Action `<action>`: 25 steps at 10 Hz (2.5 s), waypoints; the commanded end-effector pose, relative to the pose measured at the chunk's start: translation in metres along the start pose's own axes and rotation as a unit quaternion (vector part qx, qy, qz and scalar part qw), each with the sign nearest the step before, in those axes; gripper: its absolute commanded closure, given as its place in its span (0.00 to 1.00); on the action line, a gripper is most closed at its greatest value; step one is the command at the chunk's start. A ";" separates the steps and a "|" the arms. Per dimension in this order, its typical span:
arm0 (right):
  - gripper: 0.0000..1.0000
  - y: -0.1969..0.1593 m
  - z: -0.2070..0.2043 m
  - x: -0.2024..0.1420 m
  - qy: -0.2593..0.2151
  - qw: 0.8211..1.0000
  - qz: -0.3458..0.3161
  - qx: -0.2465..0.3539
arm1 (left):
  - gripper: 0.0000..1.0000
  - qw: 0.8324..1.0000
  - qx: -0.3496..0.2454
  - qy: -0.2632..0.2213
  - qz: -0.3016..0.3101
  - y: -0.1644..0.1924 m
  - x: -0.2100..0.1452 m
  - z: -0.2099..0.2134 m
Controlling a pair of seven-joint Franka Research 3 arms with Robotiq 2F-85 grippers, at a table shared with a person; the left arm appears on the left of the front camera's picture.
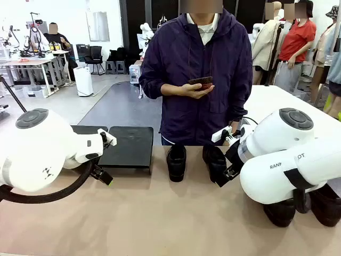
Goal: Organize the shoes by placing them on the stand.
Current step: Pick up one Shoe and place it in the middle of the table.
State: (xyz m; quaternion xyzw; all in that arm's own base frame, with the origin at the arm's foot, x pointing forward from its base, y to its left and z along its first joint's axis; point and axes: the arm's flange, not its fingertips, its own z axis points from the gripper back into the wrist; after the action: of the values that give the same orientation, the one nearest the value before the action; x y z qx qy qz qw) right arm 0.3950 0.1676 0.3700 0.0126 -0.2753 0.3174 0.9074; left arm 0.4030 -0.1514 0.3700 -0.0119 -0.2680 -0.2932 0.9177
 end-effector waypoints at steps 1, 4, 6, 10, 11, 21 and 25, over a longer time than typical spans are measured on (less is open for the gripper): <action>0.00 0.000 0.000 0.000 0.000 1.000 0.000 0.000 | 0.00 1.000 0.000 0.000 0.000 0.000 0.000 0.000; 0.00 0.000 0.000 0.000 0.000 1.000 0.000 0.000 | 0.00 1.000 0.000 0.000 0.000 0.000 0.000 0.000; 0.00 0.000 0.000 0.000 0.000 1.000 0.000 0.000 | 0.00 1.000 0.000 0.000 0.000 0.000 0.000 0.000; 0.00 0.000 0.000 0.000 0.000 1.000 0.000 0.000 | 0.00 1.000 0.000 0.000 0.000 0.000 0.000 0.000; 0.00 0.000 0.000 0.000 0.000 1.000 0.000 0.000 | 0.00 1.000 0.000 0.000 0.000 0.000 0.000 0.000; 0.00 -0.006 0.049 0.008 0.087 0.993 -0.048 0.070 | 0.00 0.994 -0.104 0.036 0.012 -0.001 0.005 0.053; 0.00 -0.024 0.174 -0.007 0.063 0.982 -0.130 0.121 | 0.00 0.980 -0.168 0.064 0.082 0.013 0.001 0.168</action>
State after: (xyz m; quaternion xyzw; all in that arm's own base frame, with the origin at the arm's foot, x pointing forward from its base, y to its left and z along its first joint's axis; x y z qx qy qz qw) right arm 0.3376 0.1253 0.4947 0.1230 -0.1550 0.2477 0.9484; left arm 0.3391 -0.1241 0.4963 -0.1708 -0.1519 -0.2777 0.9331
